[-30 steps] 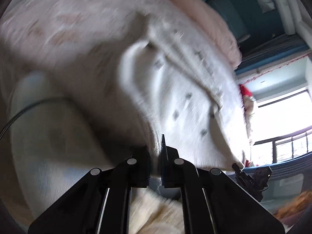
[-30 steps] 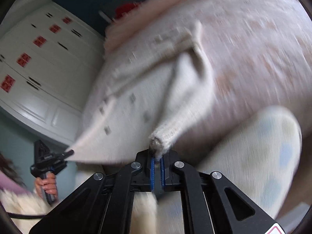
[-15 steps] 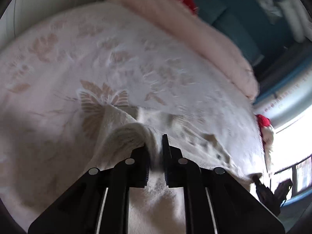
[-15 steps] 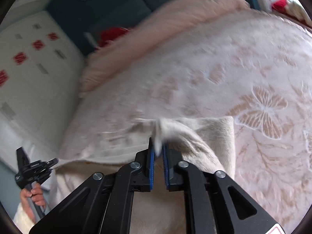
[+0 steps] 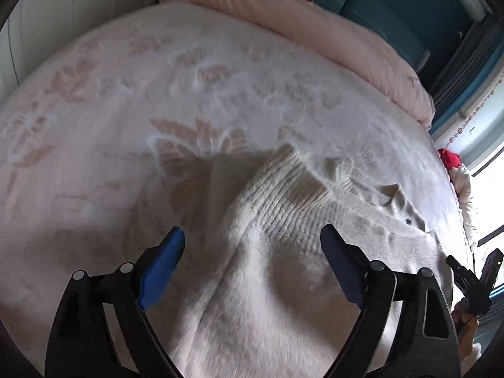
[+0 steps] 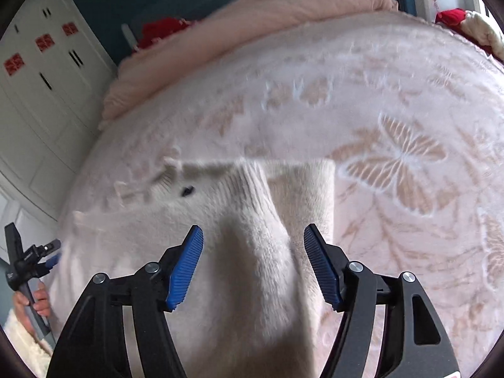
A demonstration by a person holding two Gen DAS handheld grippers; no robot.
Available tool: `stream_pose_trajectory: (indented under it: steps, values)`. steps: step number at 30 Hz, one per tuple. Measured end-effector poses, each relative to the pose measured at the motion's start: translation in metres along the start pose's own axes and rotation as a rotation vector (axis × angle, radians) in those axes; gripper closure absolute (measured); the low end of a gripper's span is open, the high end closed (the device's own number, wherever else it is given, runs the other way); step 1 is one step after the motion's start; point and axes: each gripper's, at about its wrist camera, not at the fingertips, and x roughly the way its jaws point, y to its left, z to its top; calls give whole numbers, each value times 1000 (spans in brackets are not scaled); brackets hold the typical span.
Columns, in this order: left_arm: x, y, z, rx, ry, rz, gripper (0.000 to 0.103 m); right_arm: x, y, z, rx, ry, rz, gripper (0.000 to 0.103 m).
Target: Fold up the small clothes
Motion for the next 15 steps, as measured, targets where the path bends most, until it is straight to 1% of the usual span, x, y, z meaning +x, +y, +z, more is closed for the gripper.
stream_pose_trajectory:
  steps: [1,2,3,4,5,7,9,10,11,12,13,14,15]
  values:
    - [2,-2,-1,-9,-3,-5,21,7,-1,0,13,10,0,53]
    - [5,-3,0,-19,-6,-19,39,10,-1,0,20,17,16,73]
    - [7,-5,2,-25,2,-37,53,13,1,0,23,32,31,91]
    - [7,-6,4,-29,9,-44,86,8,5,1,18,17,37,92]
    - [6,-7,8,-29,7,-50,96,1,9,4,10,-10,49,93]
    - [-12,-13,20,-15,-49,-77,97,-29,22,15,-20,-100,90,94]
    - [-31,-24,36,18,-108,-86,97,-51,30,27,-29,-172,109,94]
    - [-35,-27,42,18,-122,-89,97,-56,31,32,-28,-188,112,94]
    - [-37,-30,51,11,-136,-72,97,-56,30,38,-24,-199,104,94]
    - [-33,-31,56,10,-137,-53,97,-48,26,43,-19,-191,68,94]
    - [-21,-31,61,11,-122,-12,96,-33,22,45,-17,-163,34,93]
    - [-4,-27,64,1,-92,25,96,-15,15,46,0,-121,4,92]
    - [14,-23,64,-13,-48,38,96,14,2,42,42,-55,-18,92]
